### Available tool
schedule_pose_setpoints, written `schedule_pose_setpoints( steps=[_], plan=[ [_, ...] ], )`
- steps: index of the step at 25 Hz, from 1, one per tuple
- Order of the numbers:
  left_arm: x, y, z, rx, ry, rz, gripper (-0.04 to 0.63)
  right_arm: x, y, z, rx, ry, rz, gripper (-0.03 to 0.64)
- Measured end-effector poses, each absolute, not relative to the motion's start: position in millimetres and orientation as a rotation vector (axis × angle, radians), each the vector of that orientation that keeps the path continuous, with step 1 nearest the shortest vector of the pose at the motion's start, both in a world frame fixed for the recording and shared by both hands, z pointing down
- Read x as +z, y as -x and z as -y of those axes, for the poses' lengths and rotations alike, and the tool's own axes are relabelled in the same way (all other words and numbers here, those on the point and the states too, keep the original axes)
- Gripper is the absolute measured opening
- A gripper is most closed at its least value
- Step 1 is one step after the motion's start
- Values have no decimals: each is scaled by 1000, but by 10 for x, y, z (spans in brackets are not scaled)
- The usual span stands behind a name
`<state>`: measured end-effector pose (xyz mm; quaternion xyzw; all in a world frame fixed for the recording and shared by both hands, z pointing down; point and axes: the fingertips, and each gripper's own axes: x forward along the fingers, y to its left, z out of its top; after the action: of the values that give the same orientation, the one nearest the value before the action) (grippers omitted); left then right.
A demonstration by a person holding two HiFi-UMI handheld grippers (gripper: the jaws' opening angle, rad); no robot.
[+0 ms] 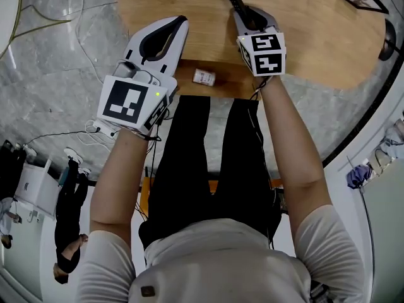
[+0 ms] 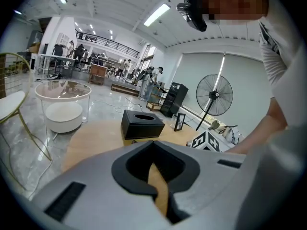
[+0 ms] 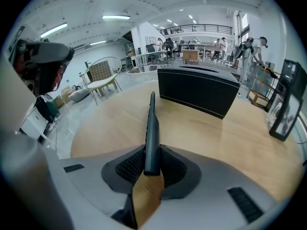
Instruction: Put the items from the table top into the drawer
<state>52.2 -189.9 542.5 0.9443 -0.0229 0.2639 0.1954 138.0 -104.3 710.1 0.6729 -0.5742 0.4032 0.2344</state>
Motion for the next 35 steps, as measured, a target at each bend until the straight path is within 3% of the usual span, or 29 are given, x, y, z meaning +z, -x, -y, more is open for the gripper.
schedule_pose_setpoints(
  steps=[15, 35],
  plan=[
    [5120, -324, 1426, 688, -2681, 128, 9, 6719, -1026, 601, 1025, -1760, 1675, 103],
    [5481, 695, 452, 670, -2571, 415, 9, 6900, 149, -476, 893, -1349, 1869, 103]
  ],
)
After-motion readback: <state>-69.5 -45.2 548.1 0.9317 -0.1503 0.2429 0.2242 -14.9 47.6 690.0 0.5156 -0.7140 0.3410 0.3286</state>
